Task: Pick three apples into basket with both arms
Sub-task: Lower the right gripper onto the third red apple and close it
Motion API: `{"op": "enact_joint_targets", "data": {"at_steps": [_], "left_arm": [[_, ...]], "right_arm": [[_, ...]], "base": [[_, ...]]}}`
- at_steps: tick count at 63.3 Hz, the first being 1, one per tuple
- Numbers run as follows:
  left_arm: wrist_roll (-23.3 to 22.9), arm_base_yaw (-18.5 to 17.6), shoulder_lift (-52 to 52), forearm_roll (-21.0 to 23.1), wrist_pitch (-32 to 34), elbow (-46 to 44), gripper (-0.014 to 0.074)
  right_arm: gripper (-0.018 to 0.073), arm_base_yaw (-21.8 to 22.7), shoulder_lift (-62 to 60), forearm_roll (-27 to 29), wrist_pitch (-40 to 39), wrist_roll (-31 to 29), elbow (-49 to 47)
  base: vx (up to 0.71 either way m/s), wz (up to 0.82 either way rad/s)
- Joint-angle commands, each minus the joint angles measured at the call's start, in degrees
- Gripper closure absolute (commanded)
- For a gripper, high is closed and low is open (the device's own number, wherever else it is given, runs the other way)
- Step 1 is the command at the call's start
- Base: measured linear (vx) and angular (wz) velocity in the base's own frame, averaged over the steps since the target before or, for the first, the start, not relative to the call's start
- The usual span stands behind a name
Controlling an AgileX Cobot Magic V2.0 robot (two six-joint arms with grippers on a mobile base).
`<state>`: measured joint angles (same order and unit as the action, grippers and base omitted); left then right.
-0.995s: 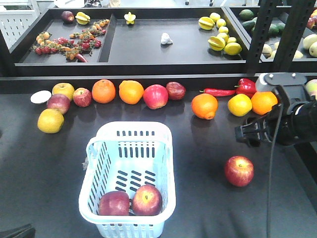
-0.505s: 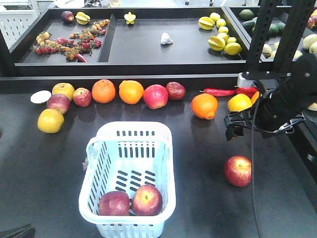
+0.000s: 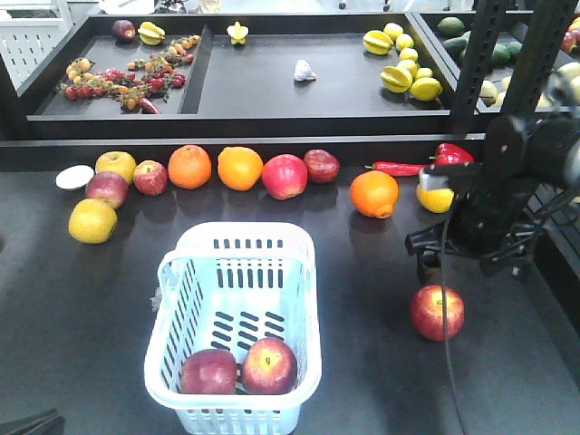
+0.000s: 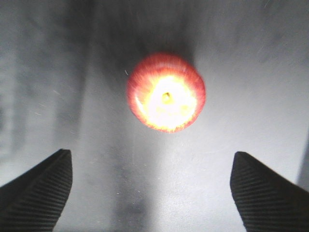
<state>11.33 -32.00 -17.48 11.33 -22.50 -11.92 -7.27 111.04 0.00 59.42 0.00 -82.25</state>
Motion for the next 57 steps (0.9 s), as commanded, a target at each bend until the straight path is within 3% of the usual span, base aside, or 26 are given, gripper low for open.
{"op": "enact_joint_targets", "data": {"at_steps": [1,47,57], "left_arm": [[-0.4,-0.1,-0.4,0.8,3.9,-1.6,0.0602],[-0.4,-0.1,-0.4,0.8,3.9,-1.6,0.0602],[-0.4,-0.1,-0.4,0.8,3.9,-1.6,0.0602]], "right_arm": [[-0.0085,0.4,-0.8,-0.4,-0.8,-0.5,-1.7],[-0.0085,1.6,9.1,-0.8,-8.5,-0.7,-1.7],[-0.0082,2.1,10.6,-0.6,-9.7,-2.9,-1.7]], "base": [[0.00,0.00],[0.00,0.00],[0.00,0.00]]}}
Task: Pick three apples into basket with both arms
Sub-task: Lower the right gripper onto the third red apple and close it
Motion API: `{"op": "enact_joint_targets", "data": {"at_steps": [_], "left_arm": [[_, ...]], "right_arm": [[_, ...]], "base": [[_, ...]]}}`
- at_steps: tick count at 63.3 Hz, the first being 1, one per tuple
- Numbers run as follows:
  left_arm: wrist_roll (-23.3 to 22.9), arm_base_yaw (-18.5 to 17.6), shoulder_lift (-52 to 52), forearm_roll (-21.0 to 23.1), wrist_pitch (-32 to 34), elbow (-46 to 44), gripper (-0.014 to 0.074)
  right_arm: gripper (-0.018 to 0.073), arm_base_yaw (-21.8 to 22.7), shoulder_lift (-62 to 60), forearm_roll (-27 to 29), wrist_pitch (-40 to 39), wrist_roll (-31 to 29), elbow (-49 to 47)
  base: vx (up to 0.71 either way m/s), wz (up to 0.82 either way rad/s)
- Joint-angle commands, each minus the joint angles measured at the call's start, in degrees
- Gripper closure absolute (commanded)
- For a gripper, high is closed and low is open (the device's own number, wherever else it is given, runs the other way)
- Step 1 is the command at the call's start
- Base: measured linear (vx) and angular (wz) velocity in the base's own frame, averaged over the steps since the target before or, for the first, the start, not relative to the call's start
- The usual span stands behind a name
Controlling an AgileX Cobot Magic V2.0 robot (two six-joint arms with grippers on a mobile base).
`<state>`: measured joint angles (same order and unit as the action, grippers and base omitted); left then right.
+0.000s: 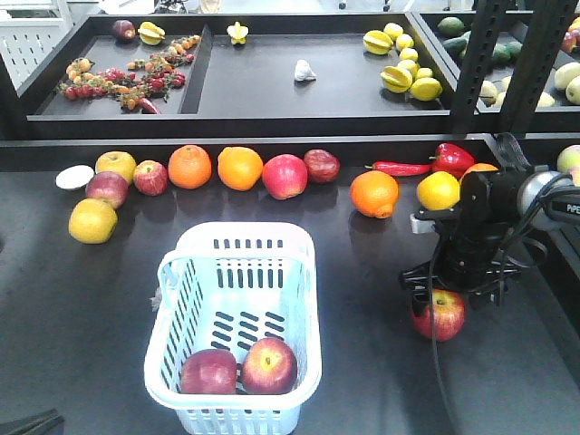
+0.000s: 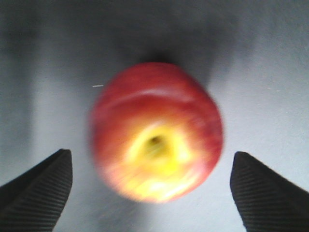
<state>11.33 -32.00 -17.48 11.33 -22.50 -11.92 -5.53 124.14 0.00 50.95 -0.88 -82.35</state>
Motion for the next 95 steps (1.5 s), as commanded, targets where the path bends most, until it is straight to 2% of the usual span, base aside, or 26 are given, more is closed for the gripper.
{"op": "enact_joint_targets", "data": {"at_steps": [1,33,64,95], "left_arm": [[-0.4,-0.1,-0.4,0.8,3.9,-1.6,0.0602],[-0.4,-0.1,-0.4,0.8,3.9,-1.6,0.0602],[-0.4,-0.1,-0.4,0.8,3.9,-1.6,0.0602],[-0.4,-0.1,-0.4,0.8,3.9,-1.6,0.0602]], "right_arm": [[-0.0082,0.3,-2.5,0.0,-1.4,-2.4,-1.6],[-0.0060,0.4,2.1,0.9,-3.0,-3.1,-1.6],[0.0230,0.4,1.2,0.9,-3.3,-3.1,-1.6],[0.0238,0.2,-12.2,2.3,-1.2,-4.9,-1.3]], "base": [[0.00,0.00],[0.00,0.00],[0.00,0.00],[0.00,0.00]]}}
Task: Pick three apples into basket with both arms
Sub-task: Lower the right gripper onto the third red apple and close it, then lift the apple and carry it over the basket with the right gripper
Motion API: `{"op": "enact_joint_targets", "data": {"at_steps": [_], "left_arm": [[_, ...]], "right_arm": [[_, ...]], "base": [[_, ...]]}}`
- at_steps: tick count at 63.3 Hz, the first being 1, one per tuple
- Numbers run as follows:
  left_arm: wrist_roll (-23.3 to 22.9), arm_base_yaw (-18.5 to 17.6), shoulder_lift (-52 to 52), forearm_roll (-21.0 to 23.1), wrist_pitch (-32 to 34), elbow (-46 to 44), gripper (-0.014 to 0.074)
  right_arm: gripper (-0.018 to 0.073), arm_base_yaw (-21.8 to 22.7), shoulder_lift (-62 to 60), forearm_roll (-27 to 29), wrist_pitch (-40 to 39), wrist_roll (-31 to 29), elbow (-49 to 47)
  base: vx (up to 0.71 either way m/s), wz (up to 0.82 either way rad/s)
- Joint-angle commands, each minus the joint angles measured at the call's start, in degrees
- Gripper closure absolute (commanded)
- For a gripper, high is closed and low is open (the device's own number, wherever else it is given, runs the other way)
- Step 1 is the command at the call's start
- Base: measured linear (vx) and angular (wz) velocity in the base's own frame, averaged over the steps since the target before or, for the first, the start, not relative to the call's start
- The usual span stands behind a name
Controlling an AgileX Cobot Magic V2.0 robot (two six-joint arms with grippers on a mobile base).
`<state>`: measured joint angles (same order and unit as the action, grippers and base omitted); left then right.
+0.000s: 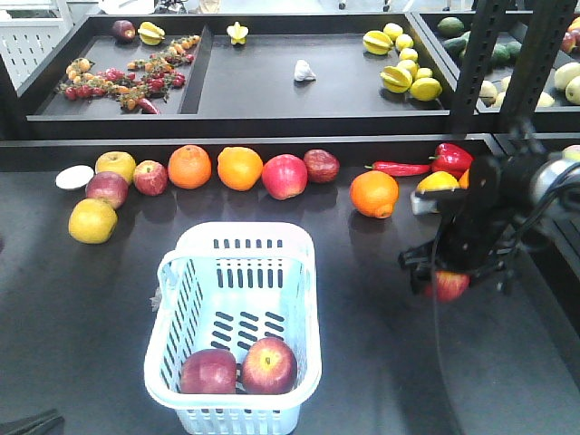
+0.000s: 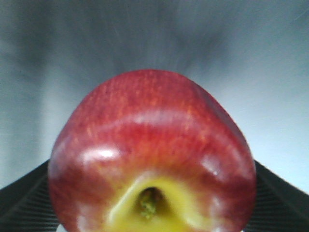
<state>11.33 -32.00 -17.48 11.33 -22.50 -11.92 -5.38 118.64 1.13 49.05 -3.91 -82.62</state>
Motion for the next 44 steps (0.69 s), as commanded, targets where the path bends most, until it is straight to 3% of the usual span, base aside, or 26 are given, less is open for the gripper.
{"op": "enact_joint_targets", "data": {"at_steps": [1,16,33,44], "left_arm": [[-0.4,-0.1,-0.4,0.8,3.9,-1.6,0.0602],[-0.4,-0.1,-0.4,0.8,3.9,-1.6,0.0602],[-0.4,-0.1,-0.4,0.8,3.9,-1.6,0.0602],[-0.4,-0.1,-0.4,0.8,3.9,-1.6,0.0602]], "right_arm": [[0.0238,0.1,-7.5,1.5,0.8,-2.2,-0.9],[0.0238,0.1,-19.1,6.4,-2.8,-5.4,7.1],[0.0238,-0.1,-33.7,15.5,-2.0,-15.3,16.1],[0.0238,-6.0,-41.2,17.1,0.2,-18.2,18.3]], "base": [[0.00,0.00],[0.00,0.00],[0.00,0.00],[0.00,0.00]]}}
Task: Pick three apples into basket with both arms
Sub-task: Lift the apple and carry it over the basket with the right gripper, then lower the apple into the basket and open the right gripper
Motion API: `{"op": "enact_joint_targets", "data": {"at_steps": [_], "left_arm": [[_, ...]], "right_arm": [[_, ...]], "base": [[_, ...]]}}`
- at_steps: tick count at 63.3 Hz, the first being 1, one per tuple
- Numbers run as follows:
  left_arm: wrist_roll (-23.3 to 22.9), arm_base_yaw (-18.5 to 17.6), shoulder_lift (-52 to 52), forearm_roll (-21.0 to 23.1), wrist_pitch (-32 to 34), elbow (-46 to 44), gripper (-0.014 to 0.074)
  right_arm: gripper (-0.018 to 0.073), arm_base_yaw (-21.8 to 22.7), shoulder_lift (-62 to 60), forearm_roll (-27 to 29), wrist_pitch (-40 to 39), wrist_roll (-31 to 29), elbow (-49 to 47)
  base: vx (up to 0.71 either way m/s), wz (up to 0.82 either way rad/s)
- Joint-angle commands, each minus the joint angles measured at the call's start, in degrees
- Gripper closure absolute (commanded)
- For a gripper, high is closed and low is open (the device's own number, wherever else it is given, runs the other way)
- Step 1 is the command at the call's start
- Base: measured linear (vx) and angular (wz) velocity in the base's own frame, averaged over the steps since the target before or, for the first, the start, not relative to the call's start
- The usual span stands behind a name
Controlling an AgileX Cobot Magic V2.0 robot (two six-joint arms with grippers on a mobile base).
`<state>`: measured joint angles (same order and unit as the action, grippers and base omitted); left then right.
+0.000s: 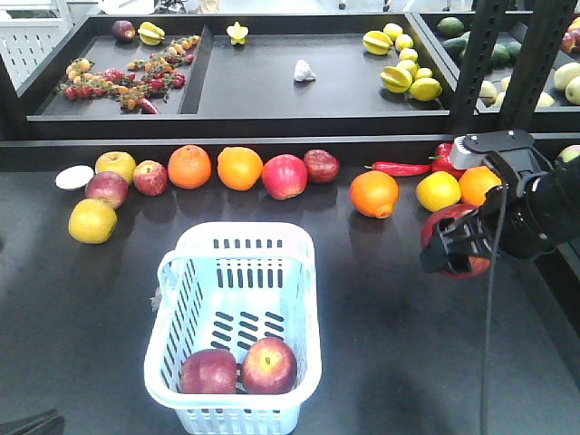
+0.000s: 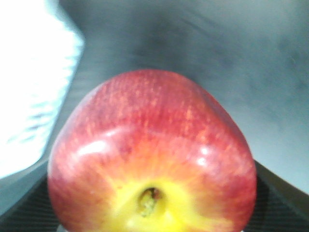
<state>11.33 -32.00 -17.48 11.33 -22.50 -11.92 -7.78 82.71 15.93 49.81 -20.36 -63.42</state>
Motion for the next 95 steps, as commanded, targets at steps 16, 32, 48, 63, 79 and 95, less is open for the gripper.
{"op": "enact_joint_targets", "data": {"at_steps": [16,32,48,63,79,95], "left_arm": [[-0.4,-0.1,-0.4,0.8,3.9,-1.6,0.0602],[-0.4,-0.1,-0.4,0.8,3.9,-1.6,0.0602],[-0.4,-0.1,-0.4,0.8,3.9,-1.6,0.0602],[-0.4,-0.1,-0.4,0.8,3.9,-1.6,0.0602],[-0.4,-0.1,-0.4,0.8,3.9,-1.6,0.0602],[-0.4,-0.1,-0.4,0.8,3.9,-1.6,0.0602]], "right_arm": [[0.0238,-21.3,-8.0,1.8,-3.2,1.2,-0.9],[0.0238,-32.4,-4.0,-1.3,-8.2,7.4,-0.9],[0.0253,-33.5,4.5,2.1,-11.1,7.5,-0.9],[0.0239,-33.5,10.3,5.6,-14.4,7.0,-3.1],[0.0127,-33.5,13.0,5.7,-16.5,6.7,-3.9],[-0.0085,-33.5,13.0,5.8,-16.5,6.1,-3.9]], "base": [[0.00,0.00],[0.00,0.00],[0.00,0.00],[0.00,0.00],[0.00,0.00],[0.00,0.00]]}}
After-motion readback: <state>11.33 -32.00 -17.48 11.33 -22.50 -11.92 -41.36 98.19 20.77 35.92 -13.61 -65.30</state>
